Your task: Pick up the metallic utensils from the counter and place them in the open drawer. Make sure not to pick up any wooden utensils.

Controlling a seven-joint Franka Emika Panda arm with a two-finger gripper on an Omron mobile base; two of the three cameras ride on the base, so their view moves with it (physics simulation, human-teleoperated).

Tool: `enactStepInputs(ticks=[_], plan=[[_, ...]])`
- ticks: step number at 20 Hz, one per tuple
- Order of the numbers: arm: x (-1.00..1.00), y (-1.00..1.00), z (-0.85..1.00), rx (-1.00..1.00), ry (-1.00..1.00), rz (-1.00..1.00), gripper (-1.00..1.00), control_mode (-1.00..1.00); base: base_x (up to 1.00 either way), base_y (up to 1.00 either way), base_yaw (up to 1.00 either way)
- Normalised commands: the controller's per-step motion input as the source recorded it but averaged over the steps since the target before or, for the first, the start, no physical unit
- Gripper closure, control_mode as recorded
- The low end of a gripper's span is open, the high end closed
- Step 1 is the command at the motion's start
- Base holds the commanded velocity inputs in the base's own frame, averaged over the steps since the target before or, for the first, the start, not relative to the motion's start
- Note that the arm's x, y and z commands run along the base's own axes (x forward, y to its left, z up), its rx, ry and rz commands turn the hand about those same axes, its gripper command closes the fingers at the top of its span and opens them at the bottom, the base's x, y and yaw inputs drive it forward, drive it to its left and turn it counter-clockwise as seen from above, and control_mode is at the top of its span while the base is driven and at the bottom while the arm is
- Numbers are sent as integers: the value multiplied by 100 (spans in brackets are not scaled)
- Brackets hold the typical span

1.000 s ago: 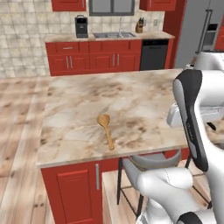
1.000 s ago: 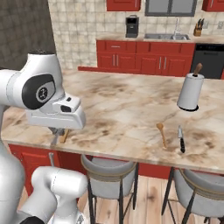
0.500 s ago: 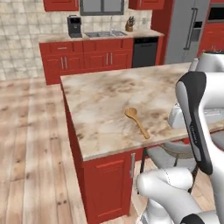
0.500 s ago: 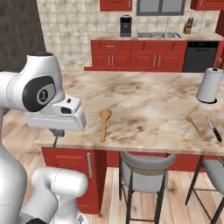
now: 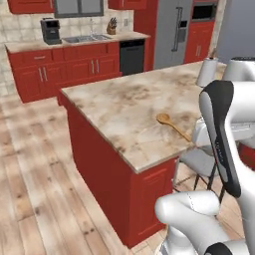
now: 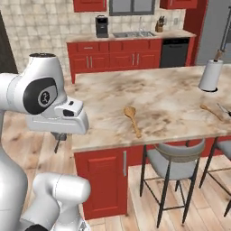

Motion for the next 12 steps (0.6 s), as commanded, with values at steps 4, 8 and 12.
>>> enactStepInputs(ticks=[4,8,12], plan=[[0,0,0,0,0,0,100,100,0,100,-50],[0,0,0,0,0,0,100,100,0,100,-49],[0,0,0,0,0,0,100,100,0,100,-49]])
